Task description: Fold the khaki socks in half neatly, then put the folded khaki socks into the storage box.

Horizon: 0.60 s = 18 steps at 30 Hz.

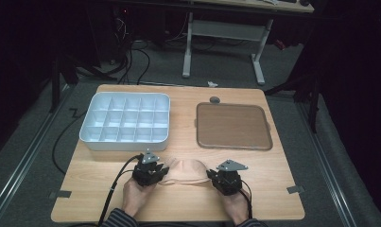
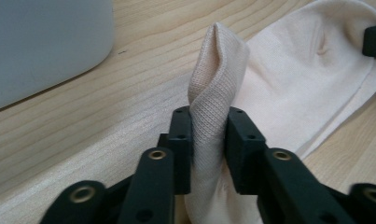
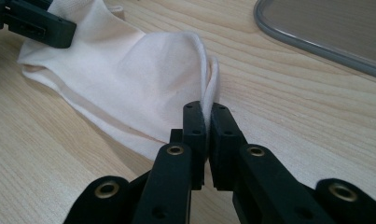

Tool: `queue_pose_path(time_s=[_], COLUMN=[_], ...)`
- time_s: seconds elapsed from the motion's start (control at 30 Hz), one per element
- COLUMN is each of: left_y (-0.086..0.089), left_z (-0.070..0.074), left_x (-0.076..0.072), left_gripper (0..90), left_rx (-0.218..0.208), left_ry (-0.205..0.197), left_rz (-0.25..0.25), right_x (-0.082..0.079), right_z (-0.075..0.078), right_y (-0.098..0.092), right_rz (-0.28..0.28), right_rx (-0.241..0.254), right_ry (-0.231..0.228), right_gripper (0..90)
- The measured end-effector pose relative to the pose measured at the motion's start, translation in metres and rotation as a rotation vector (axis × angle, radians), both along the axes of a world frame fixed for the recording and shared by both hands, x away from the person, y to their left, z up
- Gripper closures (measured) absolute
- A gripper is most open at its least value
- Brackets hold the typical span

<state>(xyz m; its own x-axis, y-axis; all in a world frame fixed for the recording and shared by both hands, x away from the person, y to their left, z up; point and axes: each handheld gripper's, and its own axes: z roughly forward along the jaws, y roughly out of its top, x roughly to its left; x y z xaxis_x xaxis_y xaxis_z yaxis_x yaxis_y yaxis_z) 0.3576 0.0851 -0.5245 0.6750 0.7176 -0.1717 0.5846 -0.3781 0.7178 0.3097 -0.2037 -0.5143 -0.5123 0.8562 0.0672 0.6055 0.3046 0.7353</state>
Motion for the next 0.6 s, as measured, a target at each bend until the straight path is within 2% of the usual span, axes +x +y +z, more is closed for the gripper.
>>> queue_pose_path(time_s=[0.17, 0.3, 0.37, 0.4, 0.43, 0.6], left_y=[0.004, 0.004, 0.005, 0.006, 0.006, 0.01], left_z=[-0.002, -0.003, -0.003, -0.003, -0.002, 0.001], left_x=[0.001, 0.001, 0.001, 0.001, 0.001, -0.002], left_gripper=[54.7, 50.9, 47.8, 46.3, 43.2, 40.9], left_rx=[0.015, 0.018, 0.016, 0.013, 0.013, -0.001], left_ry=[-0.004, -0.004, -0.002, 0.001, 0.0, 0.001], left_rz=[0.031, 0.035, 0.035, 0.036, 0.036, 0.043], right_x=[0.002, 0.003, 0.004, 0.004, 0.002, -0.002], right_z=[-0.004, -0.005, -0.005, -0.005, -0.002, 0.006], right_y=[0.002, 0.002, 0.002, 0.002, 0.001, 0.0], right_rz=[-0.005, -0.011, -0.017, -0.02, -0.034, -0.04], right_rx=[-0.01, -0.012, -0.009, -0.012, 0.0, 0.02], right_ry=[0.013, 0.019, 0.026, 0.02, -0.009, -0.028], right_gripper=[77.4, 73.4, 68.3, 65.0, 61.9, 55.9])
